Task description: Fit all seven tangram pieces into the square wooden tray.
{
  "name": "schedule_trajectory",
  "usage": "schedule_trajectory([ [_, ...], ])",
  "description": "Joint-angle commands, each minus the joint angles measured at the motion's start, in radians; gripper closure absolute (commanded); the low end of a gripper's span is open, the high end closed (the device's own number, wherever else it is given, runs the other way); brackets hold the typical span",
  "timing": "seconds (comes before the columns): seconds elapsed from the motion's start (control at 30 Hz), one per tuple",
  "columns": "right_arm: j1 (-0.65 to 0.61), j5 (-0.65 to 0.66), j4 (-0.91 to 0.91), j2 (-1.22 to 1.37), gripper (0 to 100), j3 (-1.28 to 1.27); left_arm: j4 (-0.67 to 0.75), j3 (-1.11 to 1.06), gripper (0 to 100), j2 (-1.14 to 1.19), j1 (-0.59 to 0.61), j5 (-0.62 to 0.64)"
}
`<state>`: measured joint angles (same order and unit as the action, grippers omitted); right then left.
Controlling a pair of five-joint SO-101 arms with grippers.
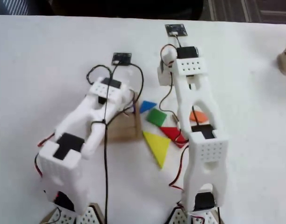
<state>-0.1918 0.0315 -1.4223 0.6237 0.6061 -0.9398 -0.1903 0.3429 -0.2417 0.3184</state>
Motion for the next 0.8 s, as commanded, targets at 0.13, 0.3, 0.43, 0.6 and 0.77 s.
schedule_trajectory([
  [0.13, 0.048, 0.017, -0.068, -0.091, 98.1, -0.021, 0.244, -0.292, 98, -0.306, -0.044, 0.005],
  [0.3, 0.133, 0.017, -0.031, -0.143, 98.1, -0.155, 0.402, -0.497, 98, -0.466, -0.094, 0.005],
  [0.43, 0.171, 0.017, 0.051, -0.24, 98.1, -0.345, 0.44, -0.551, 98, -0.527, -0.108, 0.005],
  [0.6, 0.208, 0.026, 0.249, -0.472, 98.1, -0.686, 0.44, -0.554, 98, -0.529, -0.108, 0.005],
  [0.77, 0.297, 0.095, 0.401, -0.625, 98.1, -0.961, 0.439, -0.56, 98, -0.529, -0.11, 0.005],
])
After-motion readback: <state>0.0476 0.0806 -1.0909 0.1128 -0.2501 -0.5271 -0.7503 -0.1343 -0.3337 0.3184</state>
